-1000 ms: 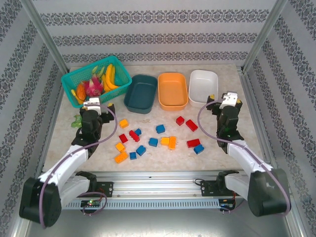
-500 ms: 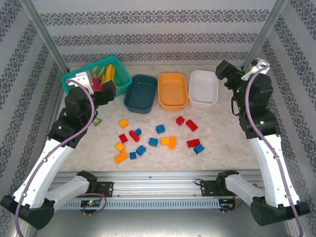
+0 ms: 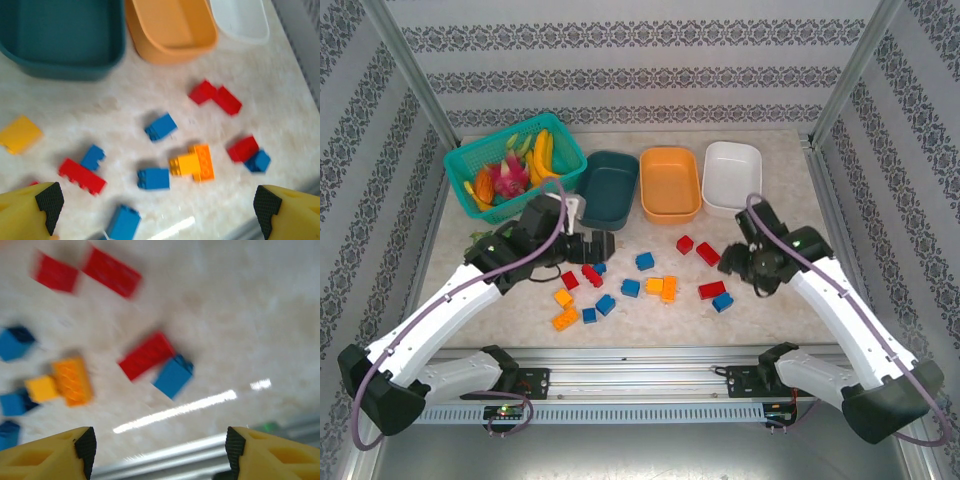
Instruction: Sort the legos into containers by color
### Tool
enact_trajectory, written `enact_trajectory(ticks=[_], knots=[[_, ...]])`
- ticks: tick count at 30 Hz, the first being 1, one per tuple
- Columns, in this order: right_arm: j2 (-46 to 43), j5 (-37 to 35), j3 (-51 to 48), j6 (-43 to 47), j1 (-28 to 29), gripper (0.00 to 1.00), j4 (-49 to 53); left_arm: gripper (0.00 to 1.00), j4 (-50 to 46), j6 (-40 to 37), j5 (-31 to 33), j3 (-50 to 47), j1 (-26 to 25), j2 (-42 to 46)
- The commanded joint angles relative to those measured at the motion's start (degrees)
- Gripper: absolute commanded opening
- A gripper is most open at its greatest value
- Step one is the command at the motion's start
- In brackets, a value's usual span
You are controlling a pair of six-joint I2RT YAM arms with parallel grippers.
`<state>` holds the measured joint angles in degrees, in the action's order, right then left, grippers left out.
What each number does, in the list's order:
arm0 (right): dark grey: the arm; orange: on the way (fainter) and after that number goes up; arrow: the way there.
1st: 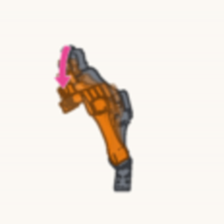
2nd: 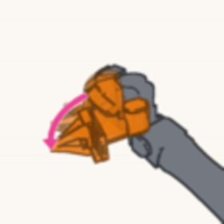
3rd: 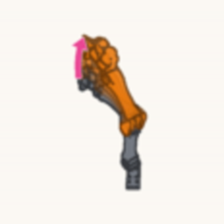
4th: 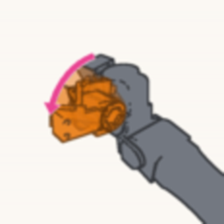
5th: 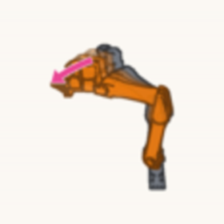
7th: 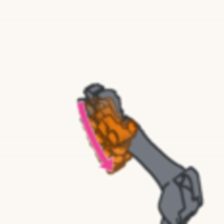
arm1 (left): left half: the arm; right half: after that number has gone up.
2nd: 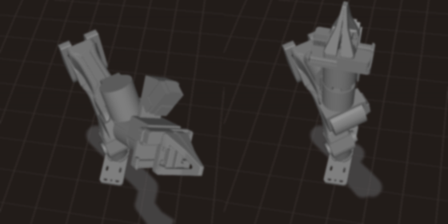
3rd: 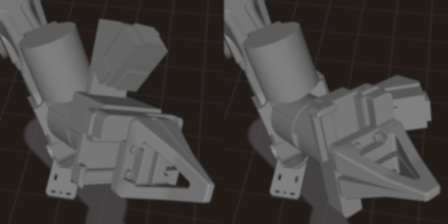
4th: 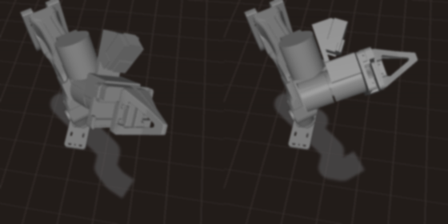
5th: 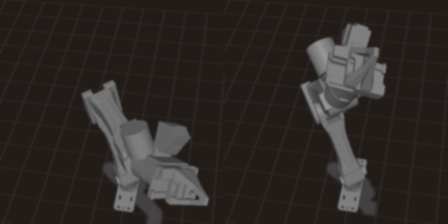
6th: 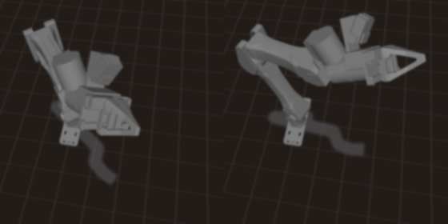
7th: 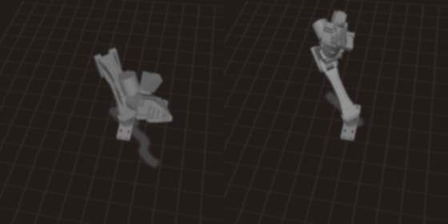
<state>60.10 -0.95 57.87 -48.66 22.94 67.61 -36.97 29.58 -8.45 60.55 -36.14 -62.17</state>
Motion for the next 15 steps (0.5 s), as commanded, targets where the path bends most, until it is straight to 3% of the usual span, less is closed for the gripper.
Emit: enact_trajectory(ticks=[1, 8, 15], knots=[[-1.4, 7.5, -8.6, -4.3, -1.7, 0.70, -4.4, 1.00, -1.9, 2.0, -1.8, -2.7, -3.7, 1.0], [1.6, 12.5, -19.0, -7.4, -6.2, 0.67, -20.5, 0.99, 1.5, 3.3, -2.2, -5.3, -6.1, -0.2], [6.4, 15.5, -21.3, -6.3, -9.7, 0.62, -24.6, 0.98, 1.7, 3.4, -1.8, -5.2, -6.5, -0.9]])
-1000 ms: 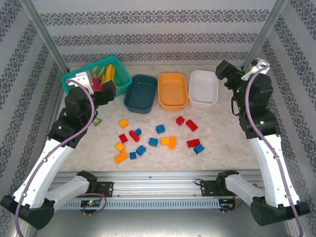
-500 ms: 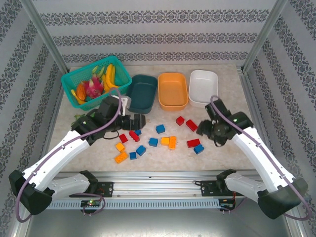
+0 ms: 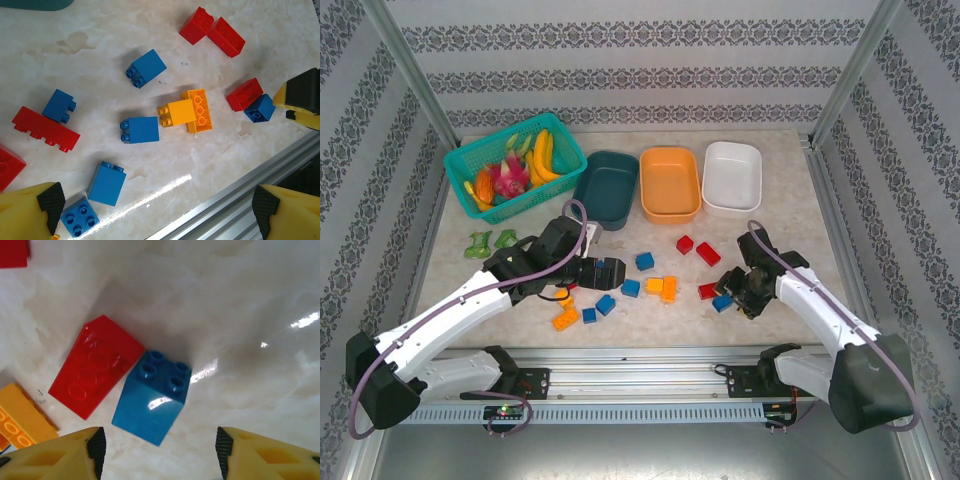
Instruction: Sort the legos into containers by color
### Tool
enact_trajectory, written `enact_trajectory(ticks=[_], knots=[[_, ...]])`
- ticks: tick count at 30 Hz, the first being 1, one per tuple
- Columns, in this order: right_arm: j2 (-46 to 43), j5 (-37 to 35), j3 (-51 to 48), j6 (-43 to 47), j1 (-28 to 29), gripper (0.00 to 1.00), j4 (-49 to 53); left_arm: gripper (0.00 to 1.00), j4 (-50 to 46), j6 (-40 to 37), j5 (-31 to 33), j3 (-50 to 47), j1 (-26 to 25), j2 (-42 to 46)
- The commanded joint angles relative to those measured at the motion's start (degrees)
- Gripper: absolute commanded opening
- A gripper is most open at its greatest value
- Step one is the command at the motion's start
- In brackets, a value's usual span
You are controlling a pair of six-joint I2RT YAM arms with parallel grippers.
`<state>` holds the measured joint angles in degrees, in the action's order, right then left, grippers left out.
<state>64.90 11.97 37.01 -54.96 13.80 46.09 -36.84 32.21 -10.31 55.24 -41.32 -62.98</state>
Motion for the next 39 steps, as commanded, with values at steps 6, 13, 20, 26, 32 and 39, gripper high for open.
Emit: enact_trajectory(ticks=[6, 13, 20, 26, 32, 39], knots=[[4.3, 2.8, -1.3, -0.1, -0.6, 0.60, -4.5, 0.98, 2.0, 1.0, 0.0, 0.4, -1.3, -0.4], [6.6, 1.1, -1.1, 0.9, -0.6, 0.55, -2.5, 0.98, 2.0, 1.3, 0.2, 0.7, -1.3, -0.5], [7.0, -0.7, -0.3, 1.7, -0.6, 0.51, 0.2, 0.98, 1.9, 1.6, 0.3, 0.7, -1.3, -0.2], [7.8, -1.8, -0.5, 2.7, -0.7, 0.51, 0.4, 0.98, 2.4, 1.8, 0.3, 0.4, -1.3, -0.4], [13.8, -3.4, 1.9, 5.6, -0.7, 0.47, -1.2, 0.98, 2.8, 2.0, -0.2, 0.6, -1.3, -0.5], [8.6, -8.3, 5.9, 7.8, 0.3, 0.30, 5.0, 0.99, 3.3, 2.3, -2.6, 2.6, -1.3, -0.5]])
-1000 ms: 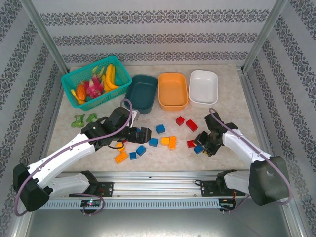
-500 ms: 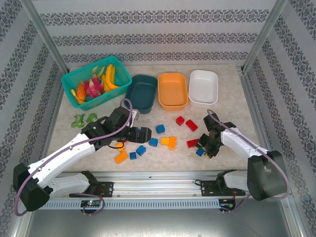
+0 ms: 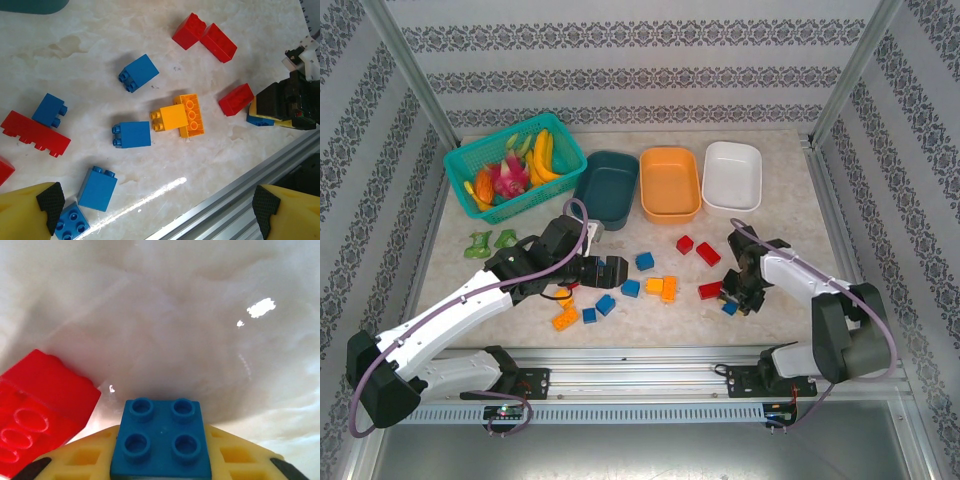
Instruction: Sort the legos into containers by color
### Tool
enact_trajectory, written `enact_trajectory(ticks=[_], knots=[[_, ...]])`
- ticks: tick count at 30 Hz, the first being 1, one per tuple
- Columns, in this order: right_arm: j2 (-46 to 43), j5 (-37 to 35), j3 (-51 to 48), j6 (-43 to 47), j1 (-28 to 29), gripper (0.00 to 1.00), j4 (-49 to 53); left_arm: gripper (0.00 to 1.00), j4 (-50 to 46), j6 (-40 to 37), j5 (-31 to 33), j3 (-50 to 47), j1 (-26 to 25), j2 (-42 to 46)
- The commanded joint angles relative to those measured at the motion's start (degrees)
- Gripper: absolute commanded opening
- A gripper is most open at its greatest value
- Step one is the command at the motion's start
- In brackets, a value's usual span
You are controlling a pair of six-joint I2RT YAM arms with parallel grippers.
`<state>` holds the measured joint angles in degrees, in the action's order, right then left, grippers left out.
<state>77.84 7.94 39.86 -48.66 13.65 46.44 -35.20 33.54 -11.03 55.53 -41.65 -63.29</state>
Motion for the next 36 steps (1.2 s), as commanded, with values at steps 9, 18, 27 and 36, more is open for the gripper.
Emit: enact_trajectory(ticks=[9, 18, 27, 36], knots=[[-2.1, -10.6, 28.0, 9.1, 0.6, 0.30, 10.1, 1.00, -0.3, 2.7, -2.9, 19.0, 0.3, -10.2], [29.0, -8.9, 58.1, 16.2, -7.0, 0.27, 7.5, 1.00, 0.4, 2.9, -6.8, 39.3, 7.4, -27.3], [53.6, -3.8, 81.7, 17.1, -10.8, 0.27, 11.5, 1.00, -3.4, 0.5, -9.9, 61.5, 10.5, -44.6], [65.2, -2.3, 92.5, 15.6, -11.6, 0.32, 15.8, 1.00, -5.4, -0.3, -12.8, 76.1, 10.5, -55.6]])
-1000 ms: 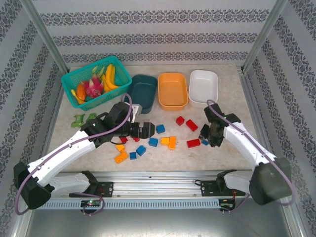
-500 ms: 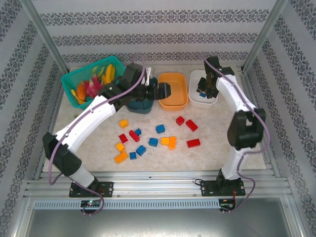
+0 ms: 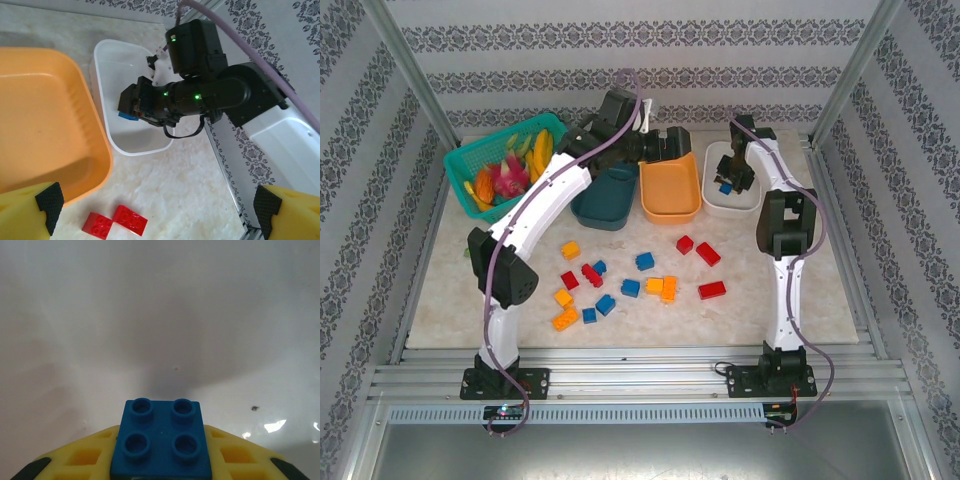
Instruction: Sort the legos into containers by color
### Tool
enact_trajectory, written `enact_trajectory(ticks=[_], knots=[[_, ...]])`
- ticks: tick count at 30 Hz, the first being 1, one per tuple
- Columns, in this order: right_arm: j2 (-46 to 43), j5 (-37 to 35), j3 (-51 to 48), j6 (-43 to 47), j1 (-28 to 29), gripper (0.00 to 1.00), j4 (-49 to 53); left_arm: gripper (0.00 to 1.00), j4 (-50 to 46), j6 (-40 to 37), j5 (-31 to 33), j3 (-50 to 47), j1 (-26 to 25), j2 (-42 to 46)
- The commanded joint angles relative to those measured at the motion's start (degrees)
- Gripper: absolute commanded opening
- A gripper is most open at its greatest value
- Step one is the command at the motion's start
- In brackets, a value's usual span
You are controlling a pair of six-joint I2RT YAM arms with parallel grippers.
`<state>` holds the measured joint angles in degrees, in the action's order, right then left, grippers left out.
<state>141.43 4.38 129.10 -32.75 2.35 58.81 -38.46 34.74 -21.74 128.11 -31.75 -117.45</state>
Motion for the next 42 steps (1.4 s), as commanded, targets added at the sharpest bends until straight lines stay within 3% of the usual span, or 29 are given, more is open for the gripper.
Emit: enact_trajectory(ticks=[1, 6, 11, 15, 24, 29, 34, 39, 42], knots=[[2.0, 1.2, 3.9, -0.3, -0.3, 0.35, 3.8, 1.00, -2.2, -1.4, -2.1, 4.3, 0.6, -2.1], [2.8, 1.1, 6.1, 0.0, -0.3, 0.52, 5.5, 1.00, -3.0, -1.4, -2.2, 6.1, 0.8, -3.4], [-2.9, 0.2, 5.9, 0.6, -0.2, 0.56, 5.2, 0.99, -5.3, -1.2, -0.4, 6.0, 1.2, -2.1], [-14.1, -0.5, 1.6, 1.3, 1.1, 0.57, 1.7, 0.99, -9.4, -0.8, 2.9, 3.3, 2.1, 1.8], [-45.8, 0.7, -29.5, 2.4, 11.5, 0.59, -16.4, 0.98, -10.7, 4.6, 11.4, -24.7, 4.5, 22.4], [-61.8, 11.4, -51.6, 3.0, 19.6, 0.68, -31.1, 0.97, -14.7, 8.9, 16.9, -41.1, 6.6, 32.3], [-71.0, 16.6, -67.4, 3.9, 29.9, 0.77, -38.9, 0.97, -12.7, 13.8, 16.8, -55.5, 9.5, 38.8], [-77.3, 11.8, -79.2, 5.8, 39.9, 0.95, -48.1, 0.96, -7.6, 17.8, 16.0, -64.5, 11.4, 39.0], [-77.2, 11.2, -81.6, 6.3, 42.7, 0.98, -50.7, 0.94, -4.9, 18.4, 16.0, -66.5, 12.4, 37.0]])
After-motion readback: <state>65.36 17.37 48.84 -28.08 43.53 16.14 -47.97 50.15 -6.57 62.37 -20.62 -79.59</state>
